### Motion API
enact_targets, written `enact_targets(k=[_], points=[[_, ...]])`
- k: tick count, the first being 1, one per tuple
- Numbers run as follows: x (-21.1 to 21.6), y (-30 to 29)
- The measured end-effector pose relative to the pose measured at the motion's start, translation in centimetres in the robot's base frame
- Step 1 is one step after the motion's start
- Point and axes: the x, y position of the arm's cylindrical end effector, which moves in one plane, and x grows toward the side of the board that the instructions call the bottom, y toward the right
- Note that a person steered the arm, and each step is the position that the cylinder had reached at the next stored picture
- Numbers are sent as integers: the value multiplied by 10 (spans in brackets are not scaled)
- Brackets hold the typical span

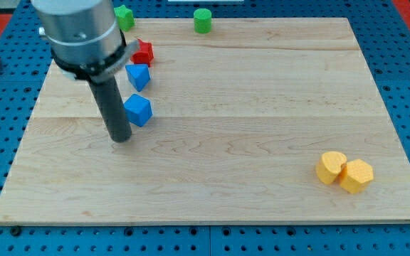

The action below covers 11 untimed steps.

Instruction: Move the yellow hexagon below the blue cube

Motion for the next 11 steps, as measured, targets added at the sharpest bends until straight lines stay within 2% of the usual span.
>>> enact_targets(k=[2,3,4,5,7,8,9,11], points=[[-31,273],[-1,375],[58,416],[87,363],[17,212],[36,260],[-16,292],[1,81]])
